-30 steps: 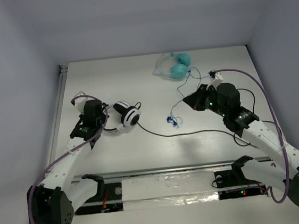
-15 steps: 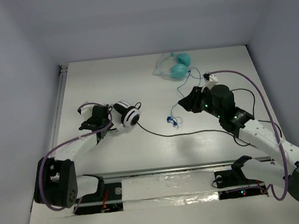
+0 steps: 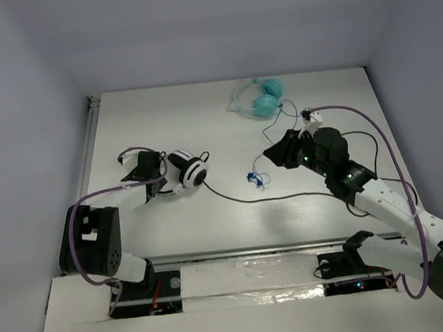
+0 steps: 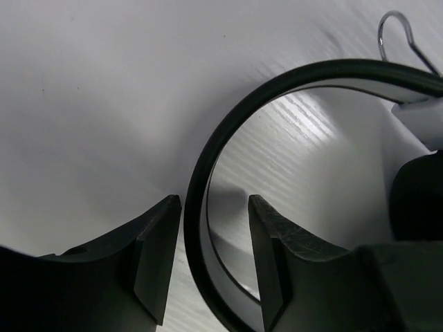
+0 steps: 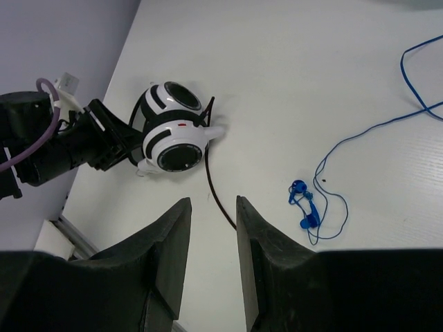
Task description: Wrap the headphones
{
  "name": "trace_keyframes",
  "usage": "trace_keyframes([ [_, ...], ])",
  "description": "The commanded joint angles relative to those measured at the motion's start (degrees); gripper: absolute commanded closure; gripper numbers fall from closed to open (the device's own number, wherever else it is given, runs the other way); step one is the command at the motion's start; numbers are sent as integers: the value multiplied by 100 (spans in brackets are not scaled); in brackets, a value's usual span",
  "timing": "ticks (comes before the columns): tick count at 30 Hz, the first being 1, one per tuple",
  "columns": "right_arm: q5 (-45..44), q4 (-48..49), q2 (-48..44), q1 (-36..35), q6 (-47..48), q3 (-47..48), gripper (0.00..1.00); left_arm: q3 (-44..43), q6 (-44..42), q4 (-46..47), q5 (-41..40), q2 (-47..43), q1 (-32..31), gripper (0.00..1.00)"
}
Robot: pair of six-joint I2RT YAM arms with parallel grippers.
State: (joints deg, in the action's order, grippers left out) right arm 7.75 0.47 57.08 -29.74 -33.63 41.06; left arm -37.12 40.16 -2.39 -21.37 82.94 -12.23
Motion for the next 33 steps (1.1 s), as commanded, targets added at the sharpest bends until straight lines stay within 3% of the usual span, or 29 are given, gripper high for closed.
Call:
trace_keyframes([
  [1, 78, 357, -30, -50, 93, -28, 61, -172, -87, 187, 80, 240, 45, 60],
  [5, -1, 357, -83, -50, 93, -45, 61, -216, -158, 204, 176, 504, 45, 65],
  [8, -36, 375, -101, -50, 76, -54, 62, -278, -237, 204, 308, 618, 45, 87],
  [9, -45, 375, -92, -50, 76, -45, 62, -313, -254, 195, 343, 610, 45, 100],
  [12, -37, 419, -30, -50, 84, -72, 66, -356, -351, 178, 684, 217, 45, 100],
  [13, -10, 436, -4, -50, 93, -72, 72, -400, -395, 82, 782, 49, 45, 100],
  [15, 77, 454, 84, -50, 102, -45, 98, -750, -605, -137, 1045, -450, 45, 100],
  [22, 886, 1033, 558, -111, 286, 104, 100, -2842, -1397, -1683, 2030, -955, 45, 100],
  [25, 1298, 1436, 882, -111, 357, 166, 82, -3493, -1406, -1861, 2715, -972, 45, 100],
  [26, 1395, 1491, 945, -111, 366, 174, 62, -3625, -1388, -1861, 2882, -972, 45, 100],
  [27, 1440, 1535, 989, -164, 487, 183, 52, -3853, -1371, -1887, 3119, -964, 97, 100],
  [28, 1405, 1683, 1050, -164, 532, 157, 35, -3942, -1327, -1879, 3217, -964, 98, 100],
  [32, 1011, 1675, 1174, -216, 805, 227, 16, -4303, -1265, -1861, 3691, -955, 98, 100],
  [33, 992, 1684, 1200, -217, 909, 236, 16, -4442, -1257, -1896, 3849, -937, 98, 100],
])
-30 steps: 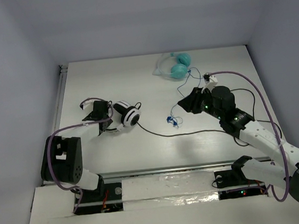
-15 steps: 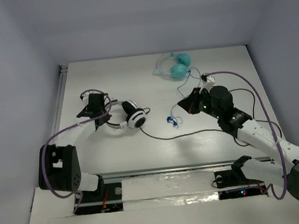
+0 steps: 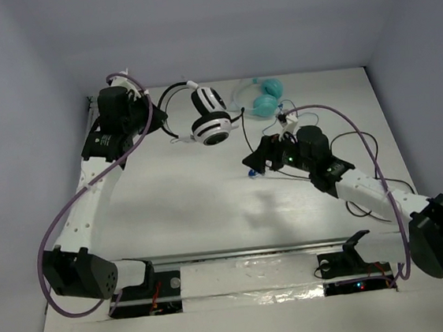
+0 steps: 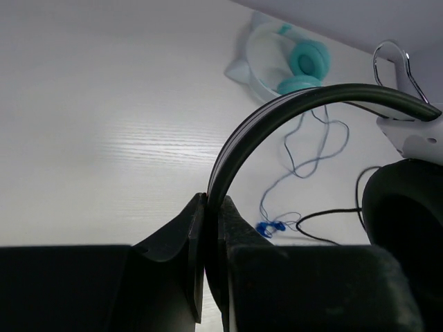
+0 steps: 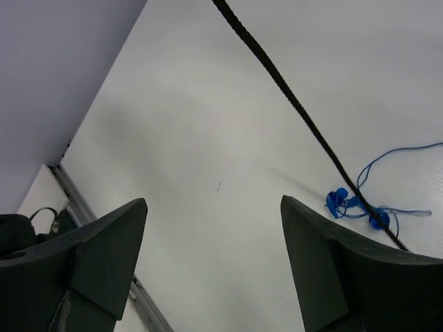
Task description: Wrap the headphones
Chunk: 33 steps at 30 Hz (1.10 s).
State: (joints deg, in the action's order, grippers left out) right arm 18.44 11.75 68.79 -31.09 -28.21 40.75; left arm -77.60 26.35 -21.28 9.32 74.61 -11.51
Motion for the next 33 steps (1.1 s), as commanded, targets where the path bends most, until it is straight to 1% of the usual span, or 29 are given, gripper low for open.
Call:
trace_keyframes([
  [1, -103, 522, 55, -81, 438, 293, 15, -448, 125, -34, 860, -96, 26, 100],
  [4, -726, 426, 169, -81, 605, 267, 15, -641, 195, -52, 1124, -157, 87, 100],
  [6, -1173, 390, 187, -81, 684, 205, 17, -773, 204, -69, 1177, -218, 87, 100],
  [9, -1333, 424, 108, -81, 606, 57, 19, -923, 204, -96, 1317, -271, 87, 100],
  [12, -1124, 732, 178, -81, 545, -94, 20, -1028, 213, -122, 1502, -237, 149, 100],
  [13, -1010, 698, 326, -81, 536, -68, 21, -1081, 204, -148, 1589, -236, 149, 100],
  [16, -763, 933, 433, -81, 439, -198, 25, -1248, 186, -184, 1721, -210, 306, 100],
  [17, -693, 987, 424, -81, 439, -251, 28, -1309, 204, -192, 1757, -210, 307, 100],
  [18, -631, 1013, 424, -81, 430, -287, 29, -1371, 195, -201, 1757, -201, 307, 100],
  [19, -657, 1109, 424, -81, 395, -365, 29, -1485, 204, -201, 1757, -192, 359, 100],
  [21, -710, 1180, 468, -81, 377, -419, 34, -1573, 274, -123, 1844, -201, 360, 100],
  [23, -788, 1251, 512, -81, 334, -471, 36, -1635, 327, -35, 1898, -192, 412, 100],
  [26, -684, 1505, 538, -81, 219, -682, 36, -1609, 459, 211, 2030, -236, 474, 100],
  [28, -780, 1532, 556, -81, 166, -761, 36, -1487, 573, 465, 2143, -280, 536, 100],
  [30, -1016, 1497, 547, -81, 132, -832, 34, -1424, 643, 554, 2205, -237, 588, 100],
  [32, -1088, 1418, 521, -81, 131, -858, 31, -1433, 748, 659, 2337, -192, 640, 100],
  [33, -1131, 1461, 512, -81, 105, -919, 31, -1433, 784, 695, 2381, -158, 641, 100],
])
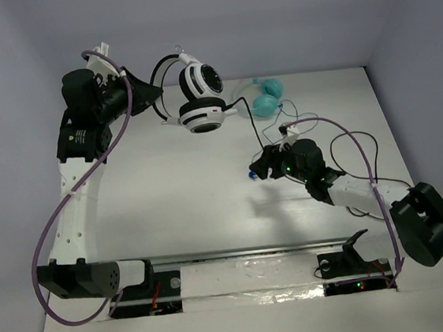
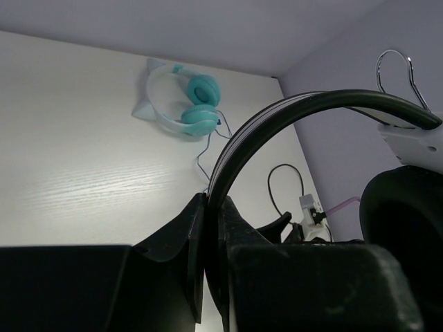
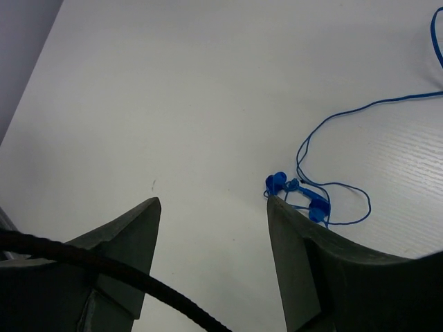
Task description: Wrap the headphones
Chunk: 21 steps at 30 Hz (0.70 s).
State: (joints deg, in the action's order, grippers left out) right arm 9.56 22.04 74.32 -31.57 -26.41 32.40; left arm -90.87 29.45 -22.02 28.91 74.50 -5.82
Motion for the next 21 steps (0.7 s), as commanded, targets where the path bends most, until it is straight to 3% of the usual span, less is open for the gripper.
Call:
trace_keyframes([
  [1, -262, 467, -41, -33, -83, -102, 31, -124, 526, 813, 458, -138, 73, 100],
  [4, -148, 476, -49, -33, -153, -172, 37, -133, 597, 918, 449, -146, 142, 100],
  [8, -25, 503, -260, -33, -303, -235, 77, -45, 755, 1086, 476, -137, 213, 100],
  [11, 168, 293, -331, -94, -329, -60, 98, 262, 851, 1270, 432, -190, 213, 100],
  [21, -709, -1263, -226, -525, -145, 1232, 100, 1791, 1202, 1876, 107, -655, 213, 100],
])
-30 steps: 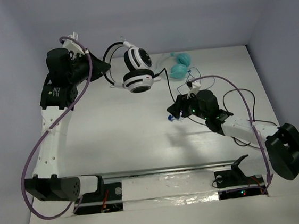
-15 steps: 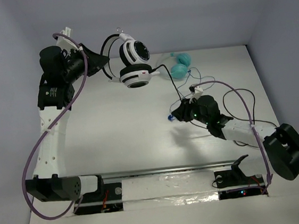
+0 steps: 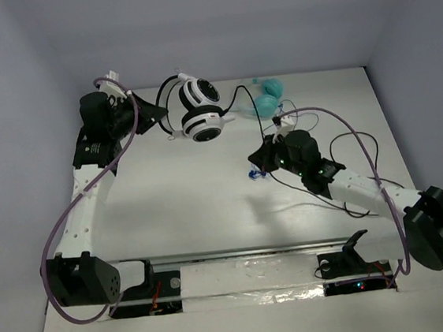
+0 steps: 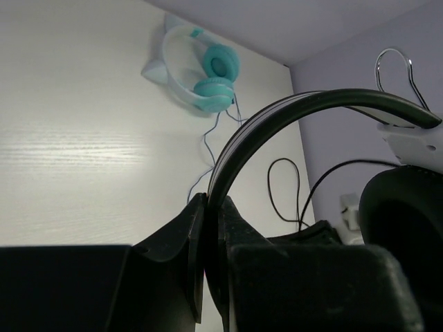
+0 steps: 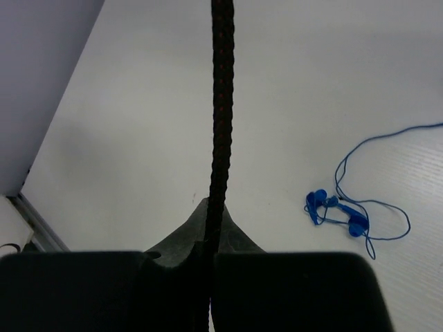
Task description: Wrap the headphones
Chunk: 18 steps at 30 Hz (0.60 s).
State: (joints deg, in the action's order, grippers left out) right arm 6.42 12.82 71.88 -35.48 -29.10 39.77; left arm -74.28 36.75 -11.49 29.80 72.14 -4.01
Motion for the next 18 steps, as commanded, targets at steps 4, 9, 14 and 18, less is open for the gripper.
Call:
trace_keyframes([
  [4, -606, -604, 528, -353, 115, 1154, 100, 642, 781, 1218, 70, -508, 32, 100],
  [9, -852, -702, 1405, -407, 124, 1779, 100, 1134, 1280, 1710, 403, -596, 32, 100],
  [14, -677, -571, 2119, -476, -16, 2465, 100, 1811, 2177, 2720, 440, -631, -29, 100],
  [18, -685, -403, 2471, -914, -218, 2711, 100, 2391, 3065, 3591, -254, -850, -511, 100],
])
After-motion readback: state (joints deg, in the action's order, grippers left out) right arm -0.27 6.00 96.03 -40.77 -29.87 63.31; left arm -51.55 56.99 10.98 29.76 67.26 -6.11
